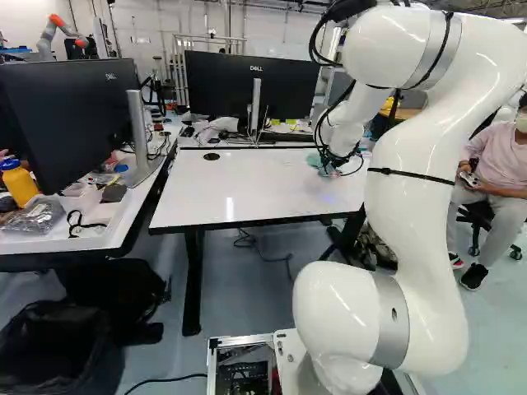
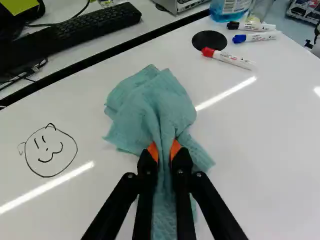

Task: Clean the table with the green towel

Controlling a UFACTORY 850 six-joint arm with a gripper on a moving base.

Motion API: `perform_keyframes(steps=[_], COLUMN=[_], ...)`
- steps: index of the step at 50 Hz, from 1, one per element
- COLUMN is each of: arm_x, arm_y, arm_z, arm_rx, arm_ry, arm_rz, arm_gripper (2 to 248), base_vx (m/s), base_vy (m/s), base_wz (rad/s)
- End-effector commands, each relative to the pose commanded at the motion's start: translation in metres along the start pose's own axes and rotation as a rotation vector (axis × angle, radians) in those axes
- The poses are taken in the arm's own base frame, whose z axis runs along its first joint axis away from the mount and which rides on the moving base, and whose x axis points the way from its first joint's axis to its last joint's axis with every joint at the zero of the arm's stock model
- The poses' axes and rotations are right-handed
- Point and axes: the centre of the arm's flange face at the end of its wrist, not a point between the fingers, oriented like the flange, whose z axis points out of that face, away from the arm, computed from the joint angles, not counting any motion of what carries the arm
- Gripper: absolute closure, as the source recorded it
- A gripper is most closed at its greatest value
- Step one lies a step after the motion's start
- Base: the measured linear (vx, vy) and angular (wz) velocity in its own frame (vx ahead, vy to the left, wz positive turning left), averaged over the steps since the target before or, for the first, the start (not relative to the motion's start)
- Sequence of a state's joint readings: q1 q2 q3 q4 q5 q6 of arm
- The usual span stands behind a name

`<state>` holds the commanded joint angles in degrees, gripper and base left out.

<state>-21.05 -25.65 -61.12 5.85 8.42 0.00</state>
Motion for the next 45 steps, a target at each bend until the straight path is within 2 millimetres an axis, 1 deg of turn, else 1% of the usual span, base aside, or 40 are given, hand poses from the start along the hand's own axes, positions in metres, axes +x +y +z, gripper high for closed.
perform_keyframes(steps=[23,33,45], arm_x=[-0.030,-0.030,-0.025], arm_y=[0.003,0.003,0.003], arm_z=[-0.034,-0.035,-0.046], arm_rx=[-0.002,-0.002,0.000], arm_ry=[-0.028,-0.027,-0.007], arm_rz=[-0.001,-0.001,-0.001], arm_gripper=[205,205,205], base_vx=[0.000,0.000,0.000], base_vy=[0.000,0.000,0.000], base_wz=[0.000,0.000,0.000])
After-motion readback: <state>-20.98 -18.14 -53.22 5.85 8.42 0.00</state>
